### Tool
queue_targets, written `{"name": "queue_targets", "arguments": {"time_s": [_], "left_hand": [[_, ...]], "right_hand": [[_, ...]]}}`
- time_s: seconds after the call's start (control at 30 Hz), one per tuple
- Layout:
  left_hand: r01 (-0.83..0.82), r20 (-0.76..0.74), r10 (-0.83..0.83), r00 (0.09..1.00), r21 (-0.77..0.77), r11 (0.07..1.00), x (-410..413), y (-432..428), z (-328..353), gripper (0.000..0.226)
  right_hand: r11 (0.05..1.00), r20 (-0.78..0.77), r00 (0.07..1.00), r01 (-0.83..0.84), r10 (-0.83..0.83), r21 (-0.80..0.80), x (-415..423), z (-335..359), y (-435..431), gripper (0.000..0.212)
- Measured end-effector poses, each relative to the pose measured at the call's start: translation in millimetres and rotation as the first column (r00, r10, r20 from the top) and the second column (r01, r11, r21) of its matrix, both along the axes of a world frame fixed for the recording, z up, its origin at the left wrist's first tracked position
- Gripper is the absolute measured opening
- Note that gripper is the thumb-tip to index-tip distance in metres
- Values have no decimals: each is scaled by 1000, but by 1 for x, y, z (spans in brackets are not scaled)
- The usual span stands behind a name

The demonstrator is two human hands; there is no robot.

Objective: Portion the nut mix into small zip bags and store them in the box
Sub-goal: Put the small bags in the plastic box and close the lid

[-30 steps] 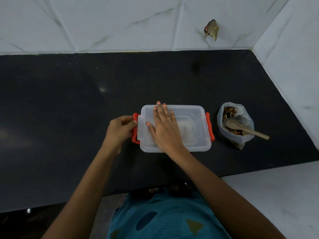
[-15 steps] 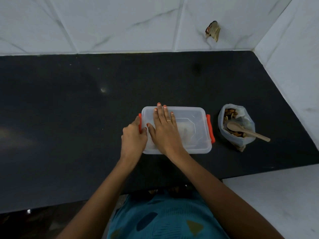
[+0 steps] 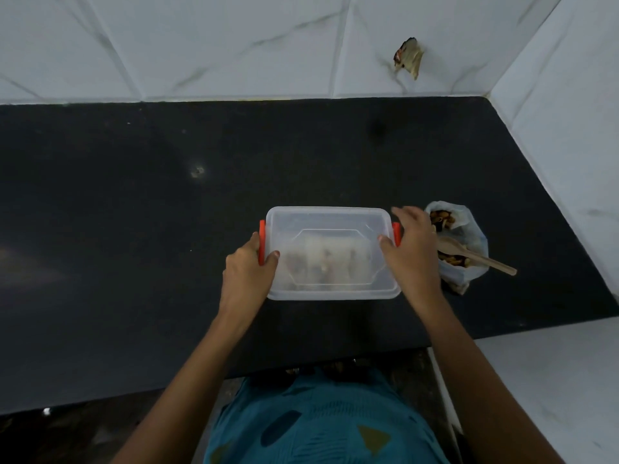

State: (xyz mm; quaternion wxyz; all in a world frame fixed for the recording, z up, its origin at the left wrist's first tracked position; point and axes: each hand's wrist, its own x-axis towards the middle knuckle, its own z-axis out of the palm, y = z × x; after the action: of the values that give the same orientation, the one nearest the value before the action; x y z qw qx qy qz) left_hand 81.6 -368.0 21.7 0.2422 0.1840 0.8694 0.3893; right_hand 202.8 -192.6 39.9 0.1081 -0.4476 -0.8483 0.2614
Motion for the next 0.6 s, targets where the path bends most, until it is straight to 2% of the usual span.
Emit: {"name": "queue_targets", "arguments": {"time_s": [0.07, 0.2, 0.37, 0.5, 0.6], "left_hand": [[-13, 3, 13, 1000, 17, 1000, 1, -1, 0, 38], [-55, -35, 57, 998, 63, 997, 6, -2, 3, 38], [-120, -73, 132, 989, 147, 982, 1, 3, 3, 39], [-107, -115, 126, 985, 160, 981, -21, 16, 8, 34], [-55, -194, 80, 978, 130, 990, -50, 39, 15, 21]], "right_hand": [[991, 65, 996, 70, -63, -113, 10, -4, 6, 51], [913, -29, 993, 96, -117, -396, 18, -2, 9, 26], [844, -42, 980, 146, -195, -517, 18, 0, 16, 43], [789, -66, 969, 152, -237, -596, 12, 7, 21, 39], [699, -112, 945, 143, -307, -701, 0, 11, 28, 37]]}}
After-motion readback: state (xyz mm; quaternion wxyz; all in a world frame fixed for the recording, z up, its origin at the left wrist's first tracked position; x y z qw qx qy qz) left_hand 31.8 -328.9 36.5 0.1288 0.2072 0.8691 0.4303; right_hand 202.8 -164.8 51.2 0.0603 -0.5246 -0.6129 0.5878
